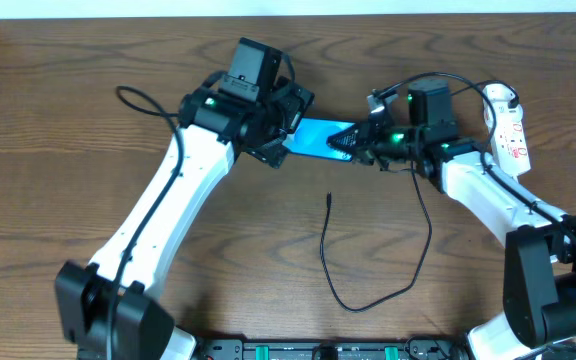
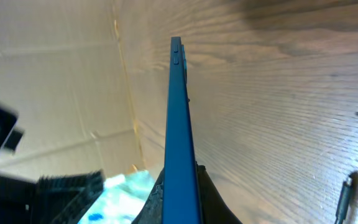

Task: Plug charger to phone and switch on socket
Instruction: 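Hold the phone with both grippers and shift it toward the power strip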

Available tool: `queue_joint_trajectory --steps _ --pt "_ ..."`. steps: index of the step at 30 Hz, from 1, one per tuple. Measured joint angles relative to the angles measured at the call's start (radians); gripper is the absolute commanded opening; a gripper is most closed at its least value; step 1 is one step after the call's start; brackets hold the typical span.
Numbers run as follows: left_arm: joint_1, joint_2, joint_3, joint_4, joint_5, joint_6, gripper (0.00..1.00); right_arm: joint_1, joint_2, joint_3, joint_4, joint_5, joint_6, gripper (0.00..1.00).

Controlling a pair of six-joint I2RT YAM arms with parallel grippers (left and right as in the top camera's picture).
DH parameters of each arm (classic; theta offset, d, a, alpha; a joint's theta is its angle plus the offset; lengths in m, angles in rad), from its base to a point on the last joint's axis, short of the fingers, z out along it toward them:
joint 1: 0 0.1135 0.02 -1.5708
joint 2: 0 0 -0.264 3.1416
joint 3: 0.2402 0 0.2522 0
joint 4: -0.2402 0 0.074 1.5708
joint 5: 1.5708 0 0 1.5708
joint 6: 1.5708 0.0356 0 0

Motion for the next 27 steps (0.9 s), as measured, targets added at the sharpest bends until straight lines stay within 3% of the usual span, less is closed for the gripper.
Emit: queue_joint_trajectory --steps 8,18,23,27 --pt "0.000 -0.046 0.000 0.000 -0.042 0.018 0.91 -0.039 0.001 0.000 0.062 -0.023 0.259 0.01" --pt "0.000 -0.046 0.000 0.050 -0.056 -0.148 0.91 -0.039 0.009 -0.003 0.448 -0.102 0.642 0.01" --pt "0.000 -0.046 0.000 0.080 -0.114 -0.200 0.91 -0.039 0.009 -0.003 0.490 -0.114 0.798 0.01" --pt "0.000 -0.046 -0.001 0.094 -0.143 -0.214 0.91 -0.039 0.009 -0.003 0.505 -0.114 0.843 0.01"
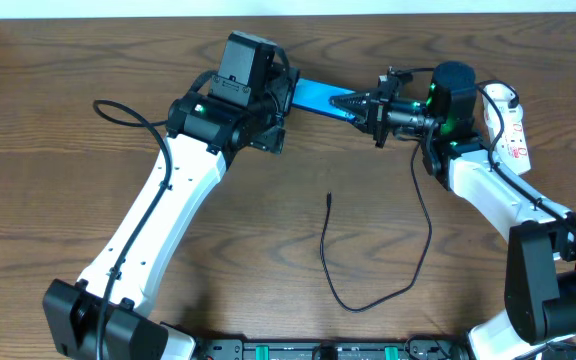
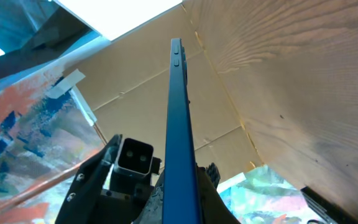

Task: Plug charger to phone and switch on socket
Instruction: 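Hold the phone with both grippers and shift it toward the power strip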

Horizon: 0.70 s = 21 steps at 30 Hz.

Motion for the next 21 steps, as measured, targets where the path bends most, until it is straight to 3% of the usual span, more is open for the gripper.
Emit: queue_joint_trajectory --steps 9,12,21 --pt "0.000 0.005 -0.124 0.283 0.105 -0.032 0.92 0.000 0.000 0.000 0.000 0.000 0.034 0.01" --pt "0.000 0.012 -0.168 0.321 0.127 -0.046 0.99 0.000 0.000 0.000 0.000 0.000 0.039 0.01" --pt "0.000 0.020 -0.181 0.337 0.133 -0.058 0.99 0.000 0.000 0.000 0.001 0.000 0.055 0.01"
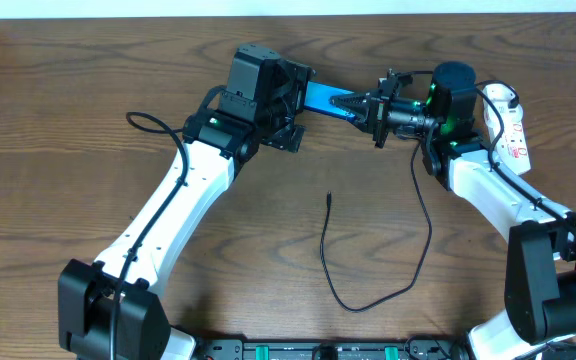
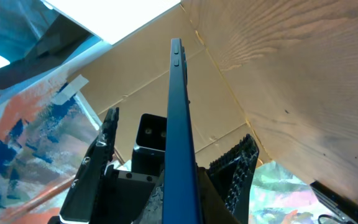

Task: Plug charger to phone and switch on socket
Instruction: 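Hold the phone with both grippers and shift it toward the power strip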

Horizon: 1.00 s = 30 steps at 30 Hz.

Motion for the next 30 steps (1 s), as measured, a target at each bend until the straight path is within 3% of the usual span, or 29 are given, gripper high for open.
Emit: queue_joint_trajectory --steps 20,30 --pt "0.000 0.091 0.000 0.140 -0.010 -0.022 0.98 0.000 0.000 0.000 0.092 -0.004 0.173 0.01" --pt "0.000 0.091 0.000 0.142 -0.011 -0.027 0.50 0.000 0.000 0.000 0.092 -0.003 0.193 0.01"
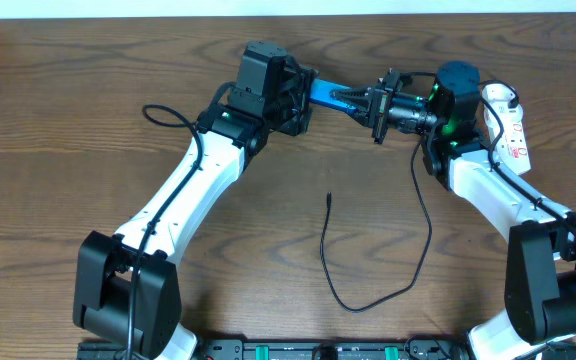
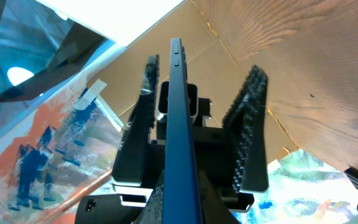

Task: Plug charger to phone and switch on socket
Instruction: 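Hold the phone with both grippers and shift it toward the power strip, then open the right gripper and pull the left-held phone leftward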

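Note:
A blue phone (image 1: 324, 93) hangs on edge above the far middle of the table, and my right gripper (image 1: 360, 98) is shut on its right end. In the right wrist view the phone (image 2: 178, 112) runs straight away from the right gripper (image 2: 179, 190). My left gripper (image 1: 303, 93) is open at the phone's left end, and its ribbed fingers (image 2: 251, 124) stand on either side of the phone with gaps between. The black charger cable (image 1: 408, 285) lies on the table with its loose plug end (image 1: 328, 199) near the middle. The white socket strip (image 1: 509, 125) lies at the far right.
The cable runs from the strip past my right arm and loops over the near middle of the table. A second black cable (image 1: 163, 113) hangs off my left arm. The table's far edge (image 1: 118, 17) lies just behind both grippers.
My left gripper has moved right and now has its open fingers on both sides of the phone's left end. The right gripper and the phone have barely moved.
At first my right gripper held the phone low, close to the table, with the left gripper beside it. Then the phone was held higher and nearer the far edge. The left gripper stood off its left end, then closer, and now straddles it while open.

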Available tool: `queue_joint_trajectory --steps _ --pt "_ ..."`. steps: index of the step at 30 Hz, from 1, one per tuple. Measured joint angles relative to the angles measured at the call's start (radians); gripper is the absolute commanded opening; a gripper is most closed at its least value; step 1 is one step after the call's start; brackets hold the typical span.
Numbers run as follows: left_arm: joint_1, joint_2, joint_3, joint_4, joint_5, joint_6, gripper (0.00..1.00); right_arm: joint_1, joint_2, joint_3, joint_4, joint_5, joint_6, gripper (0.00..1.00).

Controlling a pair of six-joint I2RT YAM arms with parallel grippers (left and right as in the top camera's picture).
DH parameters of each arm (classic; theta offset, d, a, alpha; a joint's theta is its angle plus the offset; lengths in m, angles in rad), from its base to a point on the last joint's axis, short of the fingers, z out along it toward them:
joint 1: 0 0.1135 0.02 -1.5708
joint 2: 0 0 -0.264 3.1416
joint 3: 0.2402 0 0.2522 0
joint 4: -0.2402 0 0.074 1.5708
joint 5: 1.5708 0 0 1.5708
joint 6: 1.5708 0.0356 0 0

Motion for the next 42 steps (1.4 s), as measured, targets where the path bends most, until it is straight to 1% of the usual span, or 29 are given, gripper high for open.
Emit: queue_joint_trajectory --steps 2,4,5,8,11,12,16,19,27,28,29,30,31,32,33,35,36,37,38,42 --pt "0.000 0.000 0.000 0.001 0.000 -0.004 0.42 0.000 0.000 0.000 0.000 0.000 0.000 0.01" --pt "0.000 0.000 0.000 0.001 0.000 -0.003 0.39 0.000 0.000 0.000 -0.002 -0.002 0.001 0.01" --pt "0.000 0.000 0.000 0.003 0.000 -0.005 0.34 0.000 0.000 0.000 -0.002 -0.002 0.001 0.01" --pt "0.000 0.000 0.000 0.007 0.000 -0.008 0.25 0.000 0.000 0.000 -0.005 -0.006 0.008 0.01" --pt "0.000 0.000 0.000 0.012 -0.001 -0.010 0.19 0.000 0.000 0.000 -0.010 -0.010 0.011 0.01" --pt "0.000 0.000 0.000 0.012 0.000 -0.010 0.14 0.000 0.000 0.000 -0.011 -0.011 0.013 0.01" --pt "0.001 0.000 0.000 0.019 -0.001 -0.010 0.13 0.000 0.001 -0.001 -0.014 -0.014 0.022 0.01" --pt "0.001 0.000 0.000 0.019 -0.001 -0.010 0.08 0.000 0.001 -0.001 -0.014 -0.013 0.031 0.01" --pt "0.001 0.000 0.000 0.023 -0.001 -0.010 0.07 0.000 0.001 -0.001 -0.014 -0.011 0.060 0.01" --pt "0.001 0.000 0.000 0.023 -0.001 -0.010 0.08 0.000 0.001 -0.001 -0.014 -0.011 0.061 0.03" --pt "0.001 0.000 0.000 0.023 -0.001 -0.010 0.07 0.000 0.001 -0.001 -0.014 -0.011 0.061 0.08" --pt "0.001 0.000 0.000 0.023 -0.001 -0.010 0.07 0.000 0.001 -0.001 -0.014 -0.011 0.061 0.17" --pt "0.001 0.000 0.000 0.020 0.000 -0.011 0.08 0.000 0.001 -0.001 -0.012 -0.011 0.056 0.29" --pt "0.001 0.000 0.000 0.013 0.000 -0.012 0.07 0.000 0.001 -0.001 -0.005 -0.013 0.048 0.43" --pt "0.001 0.000 0.000 0.004 0.000 -0.013 0.07 0.000 0.001 0.000 0.001 -0.015 0.037 0.55" --pt "0.001 0.001 -0.002 -0.004 0.000 -0.012 0.07 0.000 0.001 0.000 0.009 -0.020 0.017 0.72" --pt "0.001 0.001 -0.003 -0.004 0.000 -0.012 0.07 0.000 0.001 0.000 0.009 -0.021 0.010 0.76" --pt "0.001 0.001 -0.003 -0.004 0.000 -0.011 0.08 0.000 0.001 0.000 0.010 -0.023 -0.003 0.86" --pt "0.001 0.001 -0.003 -0.003 0.000 -0.011 0.07 0.000 0.001 0.001 0.010 -0.023 -0.017 0.89" --pt "0.002 0.001 -0.003 -0.004 0.000 -0.010 0.08 0.000 0.001 0.001 0.011 -0.026 -0.047 0.96"
